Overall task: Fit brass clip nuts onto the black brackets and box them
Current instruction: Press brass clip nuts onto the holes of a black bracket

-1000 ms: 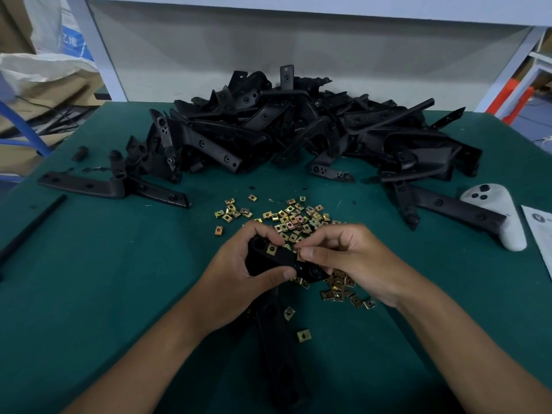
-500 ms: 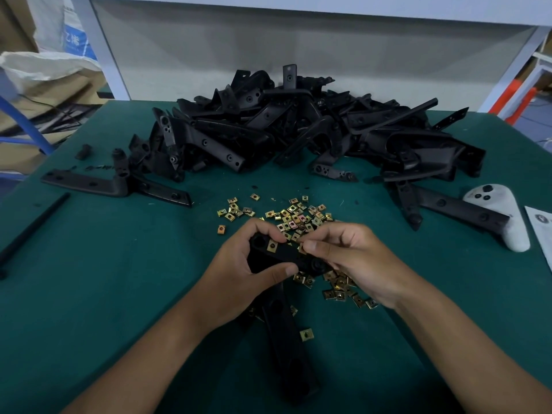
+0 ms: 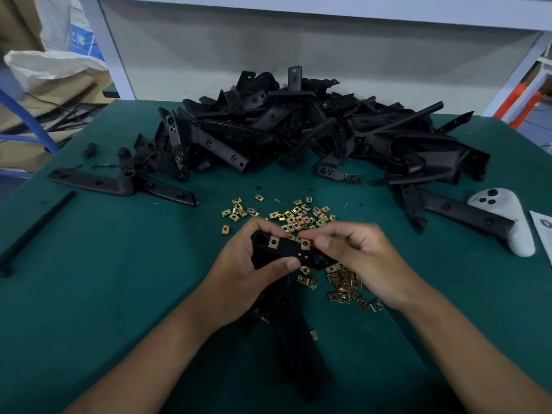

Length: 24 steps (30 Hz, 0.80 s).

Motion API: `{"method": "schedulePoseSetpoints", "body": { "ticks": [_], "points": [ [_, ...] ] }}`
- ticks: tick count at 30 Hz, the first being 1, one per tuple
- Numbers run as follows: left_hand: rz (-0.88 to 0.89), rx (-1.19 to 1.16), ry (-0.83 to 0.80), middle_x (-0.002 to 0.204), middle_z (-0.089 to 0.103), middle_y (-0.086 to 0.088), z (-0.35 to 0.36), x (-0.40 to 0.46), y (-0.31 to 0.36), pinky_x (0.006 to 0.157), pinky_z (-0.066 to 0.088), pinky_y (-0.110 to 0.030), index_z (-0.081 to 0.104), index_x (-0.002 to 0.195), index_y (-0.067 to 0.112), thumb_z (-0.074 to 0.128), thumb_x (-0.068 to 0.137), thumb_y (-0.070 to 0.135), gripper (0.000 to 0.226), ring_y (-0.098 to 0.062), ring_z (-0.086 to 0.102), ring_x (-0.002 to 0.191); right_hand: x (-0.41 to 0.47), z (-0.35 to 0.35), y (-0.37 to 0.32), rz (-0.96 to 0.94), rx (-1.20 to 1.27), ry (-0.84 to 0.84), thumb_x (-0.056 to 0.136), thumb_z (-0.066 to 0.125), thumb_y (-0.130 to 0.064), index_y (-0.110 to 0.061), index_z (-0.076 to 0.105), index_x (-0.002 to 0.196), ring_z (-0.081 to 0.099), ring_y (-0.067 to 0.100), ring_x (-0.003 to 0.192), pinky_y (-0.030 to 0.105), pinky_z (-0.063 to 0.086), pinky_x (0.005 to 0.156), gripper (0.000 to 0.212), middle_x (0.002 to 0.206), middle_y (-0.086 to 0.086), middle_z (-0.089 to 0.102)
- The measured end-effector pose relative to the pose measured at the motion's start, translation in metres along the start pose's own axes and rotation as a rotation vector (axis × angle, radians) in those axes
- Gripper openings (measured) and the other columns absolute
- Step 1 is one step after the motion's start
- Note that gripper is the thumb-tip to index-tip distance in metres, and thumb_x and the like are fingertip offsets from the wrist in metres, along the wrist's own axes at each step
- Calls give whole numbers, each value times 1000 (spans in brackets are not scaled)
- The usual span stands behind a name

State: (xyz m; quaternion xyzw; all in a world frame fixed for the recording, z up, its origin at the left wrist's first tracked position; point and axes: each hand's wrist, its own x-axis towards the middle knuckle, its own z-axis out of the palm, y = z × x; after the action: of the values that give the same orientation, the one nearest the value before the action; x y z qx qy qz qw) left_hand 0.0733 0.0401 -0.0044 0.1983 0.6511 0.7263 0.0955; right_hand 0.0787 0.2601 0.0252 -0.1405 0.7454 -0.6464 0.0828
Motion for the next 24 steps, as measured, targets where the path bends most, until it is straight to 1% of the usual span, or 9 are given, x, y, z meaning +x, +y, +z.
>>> {"method": "schedulePoseSetpoints", "body": {
  "ticks": [4,5,7,10,13,16,18,21,24],
  "points": [
    [36,-32,59,88,66,1,1,1,-2,62,56,-25,59,100,25,78,84,23,25,-13,64,74,0,4,5,-19,32,-44,77,87,-20,-25,75,113,73,12,96,18,54,81,38,105,0,77],
    [39,-35,58,87,65,0,1,1,-2,61,55,-24,59,100,23,78,84,23,25,-13,63,73,-1,5,5,-32,-2,-32,75,87,-22,-25,75,113,73,13,96,19,55,82,39,104,-1,77],
    [38,-28,50,86,64,-1,1,0,-3,61,55,-23,58,102,19,78,85,22,27,-13,61,73,-1,7,6,-52,-66,-14,75,86,-33,-28,75,113,71,11,94,21,55,84,40,102,-4,76],
    [43,17,50,87,65,2,0,0,-6,64,55,-23,58,102,21,78,87,19,25,-11,61,75,-1,8,8,-85,-109,-1,77,84,-44,-33,75,110,70,10,89,23,56,82,37,98,-6,76],
    [46,47,59,87,66,8,1,1,-7,64,53,-20,58,102,21,77,88,17,24,-6,61,75,-1,8,10,-114,-160,20,78,83,-41,-36,75,108,68,8,83,21,55,77,31,94,-9,75],
    [4,2,57,89,67,4,0,1,-6,63,55,-23,57,106,19,75,88,22,25,-10,63,75,0,8,14,-80,-138,33,80,82,-39,-35,75,108,70,13,89,26,57,80,29,99,-6,76],
    [-12,5,70,90,68,7,-1,2,-5,65,55,-21,59,108,21,72,89,27,24,-9,65,78,2,7,16,-60,-145,67,84,82,-34,-35,74,109,70,16,90,29,57,80,26,99,-5,75],
    [-42,-23,115,93,71,7,0,1,-3,68,57,-22,60,113,22,71,88,30,28,-11,69,81,3,2,15,-66,-219,146,84,82,-34,-35,75,106,66,8,80,22,52,72,23,96,-7,75],
    [-31,65,191,93,74,6,4,0,2,67,56,-20,65,106,28,71,84,31,23,-11,72,81,1,-4,6,-110,-324,146,83,82,-38,-33,75,103,66,3,81,17,51,74,22,95,-13,75]
  ]
}}
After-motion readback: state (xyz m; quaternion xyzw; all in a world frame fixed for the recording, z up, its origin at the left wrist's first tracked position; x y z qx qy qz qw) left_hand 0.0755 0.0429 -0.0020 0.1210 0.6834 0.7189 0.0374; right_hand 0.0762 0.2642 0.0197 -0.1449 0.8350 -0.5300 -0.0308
